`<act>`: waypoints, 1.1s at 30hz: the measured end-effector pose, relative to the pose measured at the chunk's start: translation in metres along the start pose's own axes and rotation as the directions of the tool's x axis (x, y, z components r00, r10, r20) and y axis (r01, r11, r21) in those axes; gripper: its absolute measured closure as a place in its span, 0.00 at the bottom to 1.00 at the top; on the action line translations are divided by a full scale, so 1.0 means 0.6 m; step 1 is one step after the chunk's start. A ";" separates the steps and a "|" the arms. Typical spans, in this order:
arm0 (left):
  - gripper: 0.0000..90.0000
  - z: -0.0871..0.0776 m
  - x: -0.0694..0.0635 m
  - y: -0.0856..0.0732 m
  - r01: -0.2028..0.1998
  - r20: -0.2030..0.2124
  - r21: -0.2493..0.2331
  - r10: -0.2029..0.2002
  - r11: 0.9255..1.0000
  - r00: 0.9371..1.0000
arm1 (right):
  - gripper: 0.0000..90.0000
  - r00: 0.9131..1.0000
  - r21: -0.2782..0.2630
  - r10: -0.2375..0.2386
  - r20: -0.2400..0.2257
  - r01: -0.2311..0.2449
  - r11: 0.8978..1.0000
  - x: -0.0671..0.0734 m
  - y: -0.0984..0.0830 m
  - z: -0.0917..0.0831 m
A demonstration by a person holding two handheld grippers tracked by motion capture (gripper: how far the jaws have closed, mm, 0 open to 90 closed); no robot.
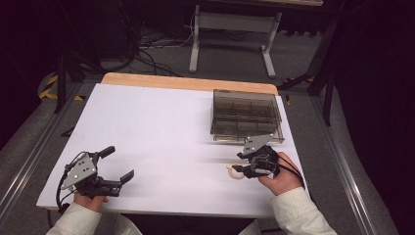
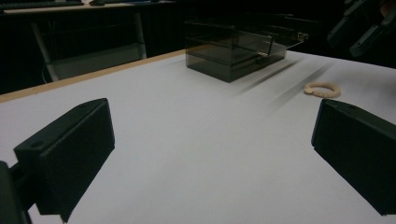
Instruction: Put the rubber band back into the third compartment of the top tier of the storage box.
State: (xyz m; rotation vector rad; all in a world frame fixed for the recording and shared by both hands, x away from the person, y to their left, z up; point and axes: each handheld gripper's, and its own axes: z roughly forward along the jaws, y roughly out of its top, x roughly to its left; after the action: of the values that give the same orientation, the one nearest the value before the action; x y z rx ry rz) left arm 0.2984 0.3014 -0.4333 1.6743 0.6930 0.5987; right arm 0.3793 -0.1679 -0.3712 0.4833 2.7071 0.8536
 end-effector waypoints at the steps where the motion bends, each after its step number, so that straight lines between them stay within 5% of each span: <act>1: 0.00 0.000 0.000 0.000 0.000 -0.001 -0.001 0.000 1.000 1.000 | 0.60 1.000 0.007 0.001 -0.004 -0.001 1.000 0.000 0.000 0.003; 13: 0.00 -0.001 0.002 0.000 -0.004 -0.006 0.003 0.004 1.000 1.000 | 0.60 0.997 0.105 0.014 -0.070 -0.006 0.994 0.002 -0.013 0.046; 33: 0.00 -0.001 0.002 0.000 -0.005 -0.006 0.002 0.005 1.000 1.000 | 0.72 0.995 0.252 0.035 -0.089 -0.012 0.968 0.003 -0.024 0.084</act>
State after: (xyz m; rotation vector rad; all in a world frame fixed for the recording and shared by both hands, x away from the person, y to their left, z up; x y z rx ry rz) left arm 0.2986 0.3027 -0.4330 1.6772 0.6945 0.6065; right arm 0.3918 -0.1529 -0.4200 0.5408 2.9171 0.5513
